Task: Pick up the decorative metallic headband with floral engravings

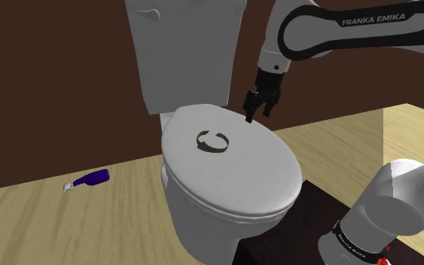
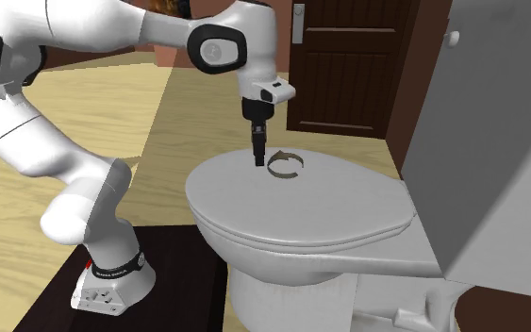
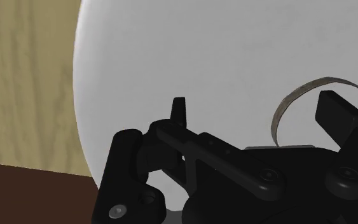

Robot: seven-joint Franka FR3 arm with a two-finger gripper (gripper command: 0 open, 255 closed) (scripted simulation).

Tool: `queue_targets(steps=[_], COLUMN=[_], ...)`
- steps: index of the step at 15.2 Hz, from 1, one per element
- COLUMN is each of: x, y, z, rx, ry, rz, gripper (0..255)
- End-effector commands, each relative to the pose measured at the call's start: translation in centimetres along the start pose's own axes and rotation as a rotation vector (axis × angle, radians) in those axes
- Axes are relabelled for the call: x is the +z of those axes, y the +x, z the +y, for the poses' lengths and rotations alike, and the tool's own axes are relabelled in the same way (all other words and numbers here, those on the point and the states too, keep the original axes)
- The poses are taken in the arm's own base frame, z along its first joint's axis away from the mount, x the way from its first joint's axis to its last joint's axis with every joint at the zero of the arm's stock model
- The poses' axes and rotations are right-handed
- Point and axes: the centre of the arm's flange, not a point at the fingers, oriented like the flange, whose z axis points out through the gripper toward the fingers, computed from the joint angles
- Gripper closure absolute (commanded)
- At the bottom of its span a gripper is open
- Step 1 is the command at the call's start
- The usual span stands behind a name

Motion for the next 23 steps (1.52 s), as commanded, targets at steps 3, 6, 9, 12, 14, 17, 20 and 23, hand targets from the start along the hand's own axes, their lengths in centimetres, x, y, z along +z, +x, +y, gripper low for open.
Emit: queue_targets(steps=[3, 6, 9, 12, 14, 17, 20, 23], x=[3.0, 5.3, 7.2, 8.8, 9.9, 10.7, 10.8, 11.0], y=[3.9, 7.0, 8.8, 8.8, 8.8, 8.8, 8.8, 8.8], z=[-2.7, -4.4, -5.5, -5.4, -5.3, -5.3, -5.4, -5.4], rx=[0.044, 0.075, 0.095, 0.095, 0.095, 0.095, 0.095, 0.095], ry=[0.006, 0.01, 0.012, 0.012, 0.012, 0.012, 0.012, 0.012], rz=[-0.033, -0.058, -0.073, -0.073, -0.073, -0.073, -0.073, -0.073], gripper=[0, 0, 0, 0, 0, 0, 255, 255])
